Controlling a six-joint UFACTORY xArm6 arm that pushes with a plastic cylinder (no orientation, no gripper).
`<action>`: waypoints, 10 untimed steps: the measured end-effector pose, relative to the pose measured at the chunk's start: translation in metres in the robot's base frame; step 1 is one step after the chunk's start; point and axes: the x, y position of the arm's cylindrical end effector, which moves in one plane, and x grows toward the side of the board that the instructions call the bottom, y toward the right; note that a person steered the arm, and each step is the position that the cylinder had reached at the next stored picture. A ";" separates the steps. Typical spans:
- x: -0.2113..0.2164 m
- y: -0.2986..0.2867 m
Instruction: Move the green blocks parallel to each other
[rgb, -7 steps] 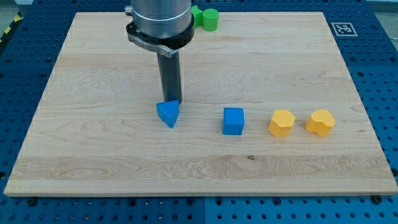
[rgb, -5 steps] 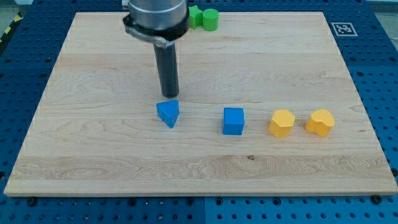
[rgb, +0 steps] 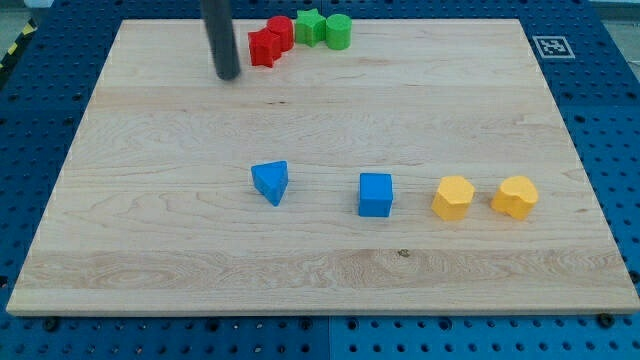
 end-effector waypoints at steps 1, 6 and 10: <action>-0.038 -0.041; -0.092 -0.002; -0.088 0.125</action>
